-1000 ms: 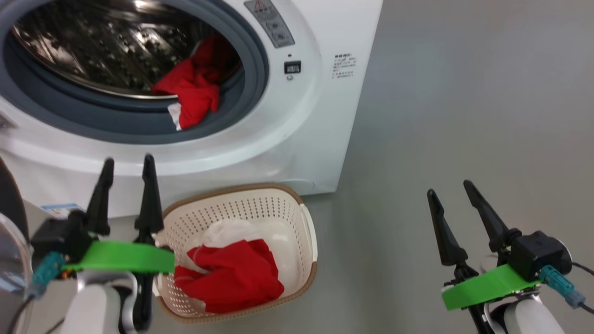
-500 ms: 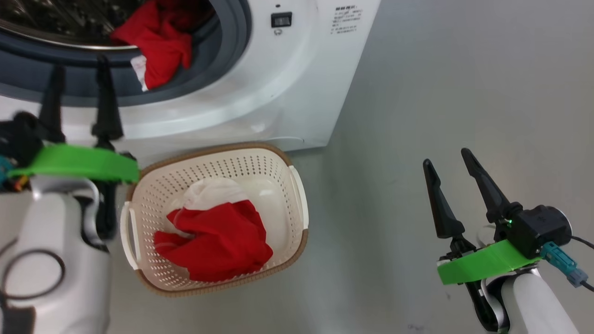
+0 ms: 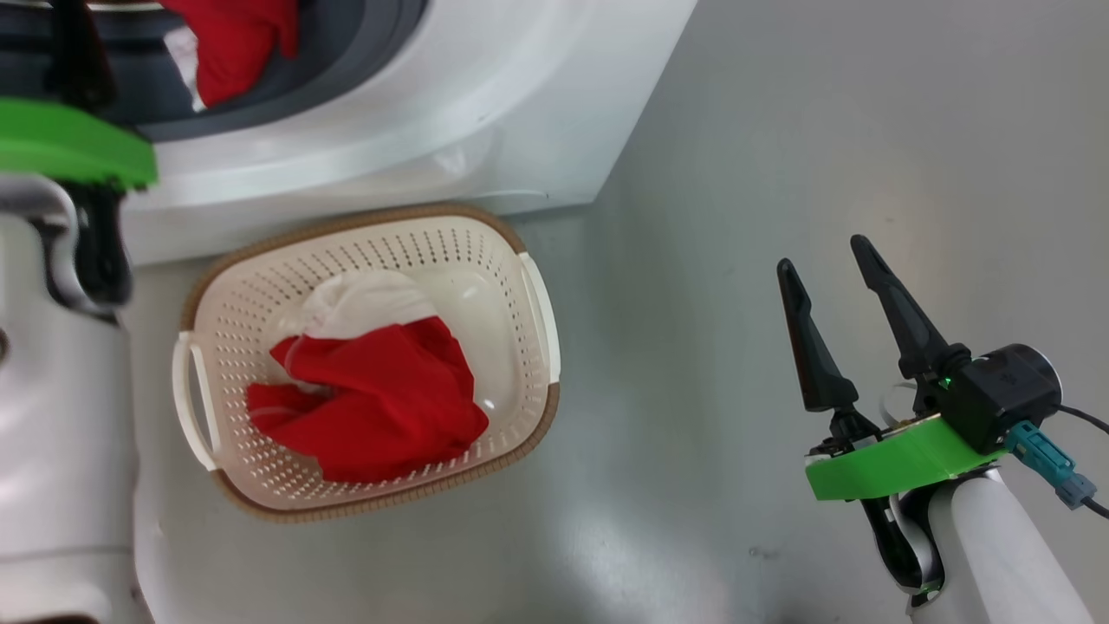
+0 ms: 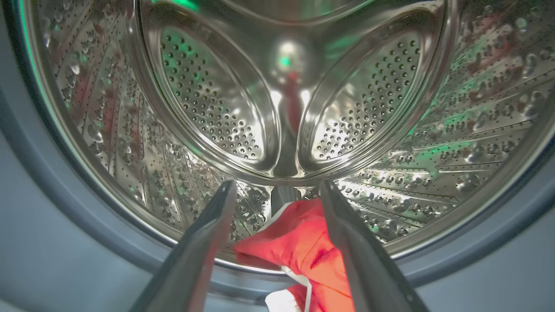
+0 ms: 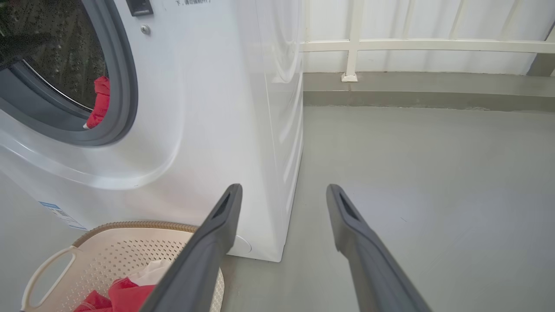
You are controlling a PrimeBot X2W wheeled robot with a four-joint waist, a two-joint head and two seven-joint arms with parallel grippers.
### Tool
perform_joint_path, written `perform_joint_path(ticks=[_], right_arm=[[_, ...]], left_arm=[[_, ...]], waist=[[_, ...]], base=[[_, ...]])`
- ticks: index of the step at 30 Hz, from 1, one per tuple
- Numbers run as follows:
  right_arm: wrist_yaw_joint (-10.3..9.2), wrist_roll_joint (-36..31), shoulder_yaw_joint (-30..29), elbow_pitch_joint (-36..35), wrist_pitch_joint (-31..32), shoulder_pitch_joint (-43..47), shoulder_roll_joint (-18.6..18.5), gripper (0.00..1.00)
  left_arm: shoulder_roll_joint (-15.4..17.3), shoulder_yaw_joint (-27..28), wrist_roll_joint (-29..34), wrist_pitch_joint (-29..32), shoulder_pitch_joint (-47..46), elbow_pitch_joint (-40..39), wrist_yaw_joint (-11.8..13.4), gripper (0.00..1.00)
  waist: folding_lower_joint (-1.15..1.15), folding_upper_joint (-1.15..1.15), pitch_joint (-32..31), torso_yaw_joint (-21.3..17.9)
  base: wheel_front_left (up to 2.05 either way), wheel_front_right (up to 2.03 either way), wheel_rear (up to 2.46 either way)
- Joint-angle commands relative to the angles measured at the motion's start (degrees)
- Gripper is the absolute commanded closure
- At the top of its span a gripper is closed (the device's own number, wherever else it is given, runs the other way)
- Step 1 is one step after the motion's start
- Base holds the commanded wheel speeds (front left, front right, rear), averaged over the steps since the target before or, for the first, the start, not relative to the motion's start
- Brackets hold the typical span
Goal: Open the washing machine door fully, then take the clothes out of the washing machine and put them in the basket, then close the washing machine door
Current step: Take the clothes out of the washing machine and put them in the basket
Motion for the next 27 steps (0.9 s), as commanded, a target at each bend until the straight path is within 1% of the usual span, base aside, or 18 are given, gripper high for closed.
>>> perform_joint_path(ticks=[1, 3, 6, 10, 17, 21, 27], right_arm=[[0.28, -0.9, 1.6, -1.5, -0.3, -0.5, -0.1, 0.00], [0.28, -1.2, 1.7, -1.6, -0.3, -0.8, -0.1, 0.00], [0.28, -1.4, 1.8, -1.6, -0.3, -1.1, -0.1, 0.00], [0.28, -1.7, 1.9, -1.7, -0.3, -1.5, -0.1, 0.00], [0.28, -1.7, 2.3, -1.7, -0.3, -1.8, -0.1, 0.00], [0.28, -1.5, 2.8, -1.6, -0.3, -2.1, -0.1, 0.00], [0.28, -1.1, 3.1, -1.5, -0.3, -2.4, -0.1, 0.00]], left_arm=[[3.0, 1.2, -0.9, -0.3, -2.6, 1.1, -0.8, 0.00], [3.1, 1.5, -2.6, 0.7, -5.2, 4.3, -1.5, 0.00], [3.7, 1.3, -4.9, 4.6, -9.1, 8.7, -2.2, 0.00], [4.5, 0.8, -8.0, 8.5, -13.5, 12.1, -2.7, 0.00], [5.0, -5.4, -12.5, 19.6, -16.4, 14.3, -2.9, 0.00], [6.2, -9.0, -12.0, 22.7, -16.1, 16.0, -2.9, 0.00], [6.3, -11.6, -12.2, 25.2, -15.9, 18.3, -2.9, 0.00]], waist=[[0.00, 0.00, 2.1, -0.3], [0.00, 0.00, 2.8, -0.3], [0.00, 0.00, 3.8, -0.4], [0.00, 0.00, 4.6, -0.5], [0.00, 0.00, 5.0, -0.6], [0.00, 0.00, 4.9, -1.0], [0.00, 0.00, 4.9, -1.5]], base=[[0.00, 0.00, 0.00], [0.00, 0.00, 0.00], [0.00, 0.00, 0.00], [0.00, 0.00, 0.00], [0.00, 0.00, 0.00], [0.00, 0.00, 0.00], [0.00, 0.00, 0.00]])
